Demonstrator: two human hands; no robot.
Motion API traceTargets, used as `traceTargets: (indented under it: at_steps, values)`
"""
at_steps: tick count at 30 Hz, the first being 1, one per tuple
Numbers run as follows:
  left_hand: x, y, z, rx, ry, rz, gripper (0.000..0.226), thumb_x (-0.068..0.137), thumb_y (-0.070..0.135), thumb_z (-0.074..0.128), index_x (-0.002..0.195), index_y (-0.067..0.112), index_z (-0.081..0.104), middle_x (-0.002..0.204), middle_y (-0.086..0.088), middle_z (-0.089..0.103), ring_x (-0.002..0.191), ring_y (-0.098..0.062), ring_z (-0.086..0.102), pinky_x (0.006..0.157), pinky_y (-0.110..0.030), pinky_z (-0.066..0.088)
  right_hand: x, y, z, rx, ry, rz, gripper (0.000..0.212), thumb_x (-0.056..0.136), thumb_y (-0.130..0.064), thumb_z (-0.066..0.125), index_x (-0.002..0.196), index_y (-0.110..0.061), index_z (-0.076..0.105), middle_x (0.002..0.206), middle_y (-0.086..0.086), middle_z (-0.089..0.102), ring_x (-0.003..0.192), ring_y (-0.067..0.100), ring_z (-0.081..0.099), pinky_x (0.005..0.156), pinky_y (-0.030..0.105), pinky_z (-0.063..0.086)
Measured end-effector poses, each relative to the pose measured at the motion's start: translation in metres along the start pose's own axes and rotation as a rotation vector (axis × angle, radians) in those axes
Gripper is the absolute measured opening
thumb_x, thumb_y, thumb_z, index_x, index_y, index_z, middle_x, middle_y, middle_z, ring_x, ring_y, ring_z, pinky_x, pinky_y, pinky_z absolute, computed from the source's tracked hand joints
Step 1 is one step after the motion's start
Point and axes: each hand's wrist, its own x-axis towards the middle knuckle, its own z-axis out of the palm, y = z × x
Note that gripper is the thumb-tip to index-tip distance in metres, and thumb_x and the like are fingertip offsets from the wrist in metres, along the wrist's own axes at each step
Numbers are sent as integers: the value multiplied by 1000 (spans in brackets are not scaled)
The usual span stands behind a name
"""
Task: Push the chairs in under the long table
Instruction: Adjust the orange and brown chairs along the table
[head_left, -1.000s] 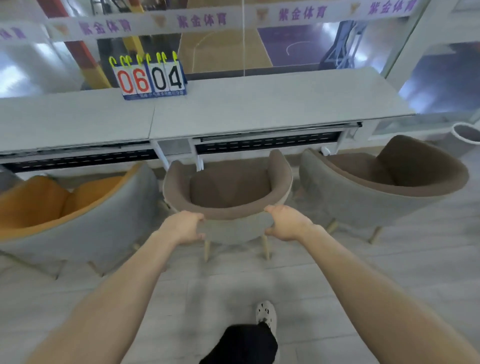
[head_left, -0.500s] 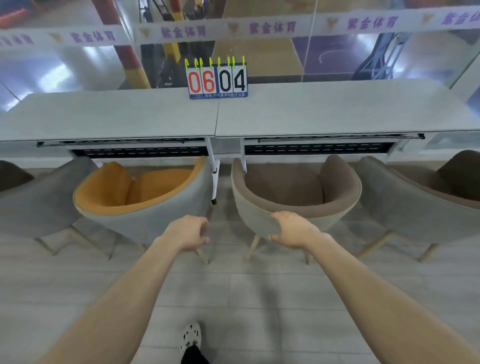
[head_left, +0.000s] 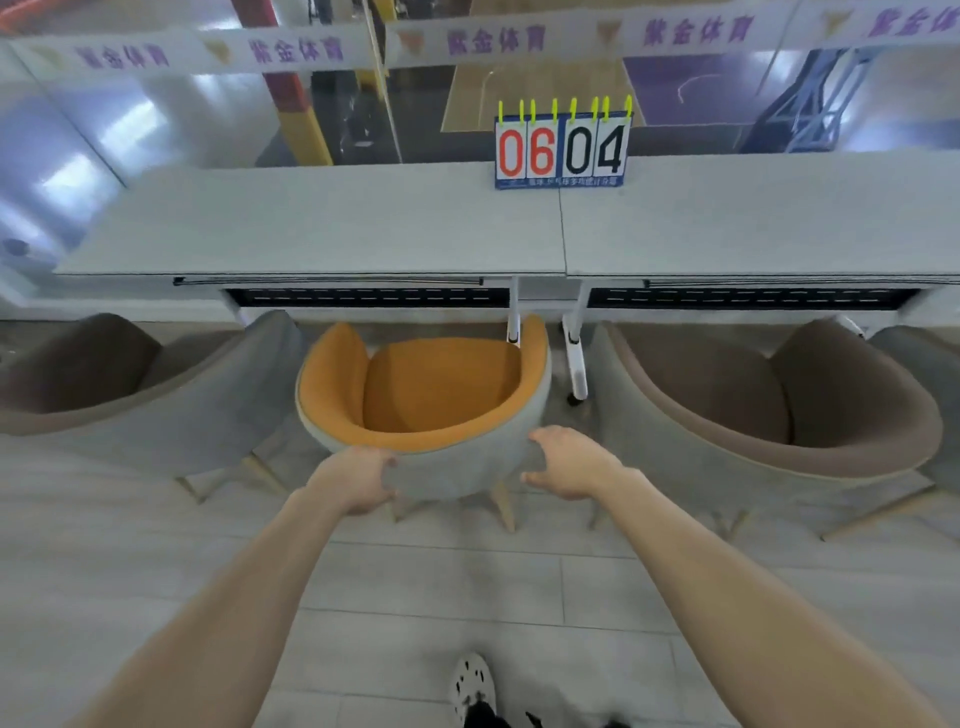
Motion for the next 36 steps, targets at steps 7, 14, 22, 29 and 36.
traceTargets:
  at_steps: [7, 14, 22, 29, 36]
  values:
    - [21, -66, -13, -61, -13, -28, 56, 97, 54, 66, 147, 32, 55, 146, -1, 61, 133, -26, 58, 104, -45, 52, 53, -67, -7, -23, -34, -43, 70, 101, -50, 66, 158, -16, 42, 157, 8, 50, 143, 30, 48, 114, 44, 44]
    - [47, -130, -37, -115, 8, -115, 56, 88, 57, 64, 141, 41, 60, 129, 6, 70, 111, -20, 70, 92, -42, 59, 125, -124, -17, -23, -64, -136, 80, 99, -52, 68, 165, -20, 35, 168, 7, 40, 151, 29, 42, 123, 44, 38]
    - [58, -217, -59, -103, 61, -132, 54, 92, 53, 70, 142, 37, 59, 138, 3, 66, 124, -26, 62, 97, -43, 55, 190, -209, -5, -29, -61, -192, 78, 99, -51, 68, 164, -21, 36, 166, 7, 42, 150, 29, 43, 121, 44, 40]
    - [99, -341, -68, -49, 74, -36, 53, 89, 56, 71, 138, 36, 61, 139, 2, 67, 126, -27, 64, 100, -42, 55, 251, -297, 41, -3, -41, -77, 69, 97, -50, 69, 152, -15, 47, 149, 10, 55, 135, 30, 55, 112, 45, 47]
    - [133, -452, -60, 149, 171, 96, 60, 92, 51, 68, 148, 32, 55, 150, 0, 59, 140, -28, 52, 112, -44, 47, 284, -369, 103, 4, -55, 227, 85, 93, -60, 71, 152, -10, 36, 145, 13, 50, 134, 35, 51, 108, 53, 50]
